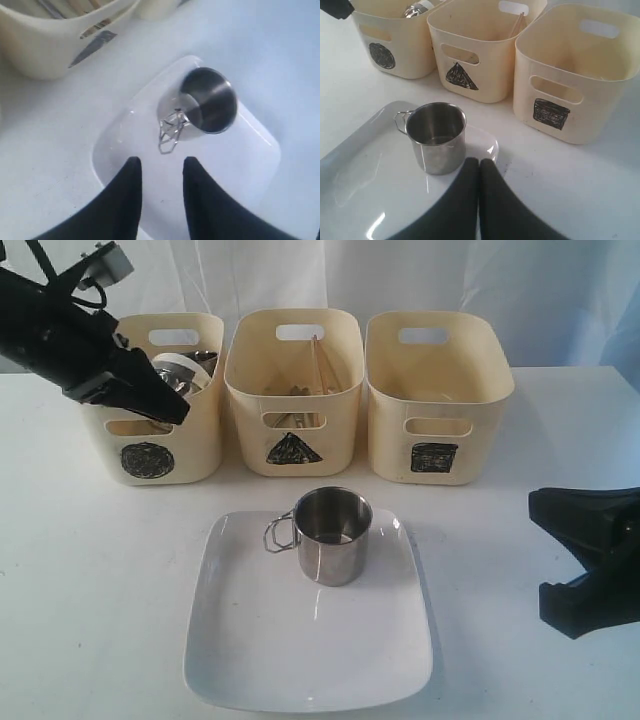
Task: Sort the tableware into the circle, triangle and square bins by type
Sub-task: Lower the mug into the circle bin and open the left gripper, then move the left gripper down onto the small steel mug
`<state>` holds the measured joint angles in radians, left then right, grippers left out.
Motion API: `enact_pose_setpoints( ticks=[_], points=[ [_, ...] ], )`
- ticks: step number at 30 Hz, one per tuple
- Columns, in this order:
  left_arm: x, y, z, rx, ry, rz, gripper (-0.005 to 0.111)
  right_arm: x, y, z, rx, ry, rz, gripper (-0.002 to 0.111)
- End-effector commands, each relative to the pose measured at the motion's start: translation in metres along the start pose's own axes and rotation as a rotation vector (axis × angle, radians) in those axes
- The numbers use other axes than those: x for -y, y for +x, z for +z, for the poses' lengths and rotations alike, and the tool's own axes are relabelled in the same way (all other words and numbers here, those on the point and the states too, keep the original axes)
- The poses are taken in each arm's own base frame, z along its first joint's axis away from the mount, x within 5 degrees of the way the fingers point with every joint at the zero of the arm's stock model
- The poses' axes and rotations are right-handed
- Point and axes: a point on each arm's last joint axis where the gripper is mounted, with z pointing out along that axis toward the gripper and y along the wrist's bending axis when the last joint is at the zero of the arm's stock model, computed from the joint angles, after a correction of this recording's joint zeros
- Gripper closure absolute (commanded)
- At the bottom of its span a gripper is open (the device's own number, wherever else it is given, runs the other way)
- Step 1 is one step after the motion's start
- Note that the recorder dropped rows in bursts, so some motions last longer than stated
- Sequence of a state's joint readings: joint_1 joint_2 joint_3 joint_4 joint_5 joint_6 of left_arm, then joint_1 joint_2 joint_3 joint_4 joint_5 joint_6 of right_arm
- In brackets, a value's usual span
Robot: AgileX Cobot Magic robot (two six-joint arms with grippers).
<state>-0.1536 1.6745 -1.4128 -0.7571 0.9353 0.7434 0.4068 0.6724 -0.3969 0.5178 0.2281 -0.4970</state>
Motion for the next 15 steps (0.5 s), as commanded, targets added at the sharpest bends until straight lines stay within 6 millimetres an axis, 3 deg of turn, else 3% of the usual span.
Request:
enact_pose_setpoints(
  ticks=[1, 6, 8, 12, 15],
  points=[
    [0.018, -0.001, 0.001, 0.010, 0.127, 0.198, 0.072, 0.000, 0.000, 0.000, 0.011, 0.006, -0.001, 0.108],
    [0.048, 0.003, 0.020, -0.073, 0.243, 0.651, 0.072, 0.001, 0.000, 0.000, 0.013, 0.007, -0.001, 0.108],
    [0.055, 0.003, 0.032, -0.132, 0.187, 0.745, 0.072, 0.001, 0.000, 0.000, 0.013, 0.007, -0.001, 0.108],
    [0.051, 0.005, 0.055, -0.263, 0.031, 0.731, 0.063, 0.001, 0.000, 0.000, 0.013, 0.007, -0.001, 0.108],
    [0.048, 0.011, 0.073, -0.325, 0.060, 0.725, 0.050, 0.001, 0.000, 0.000, 0.013, 0.007, -0.001, 0.108]
  ],
)
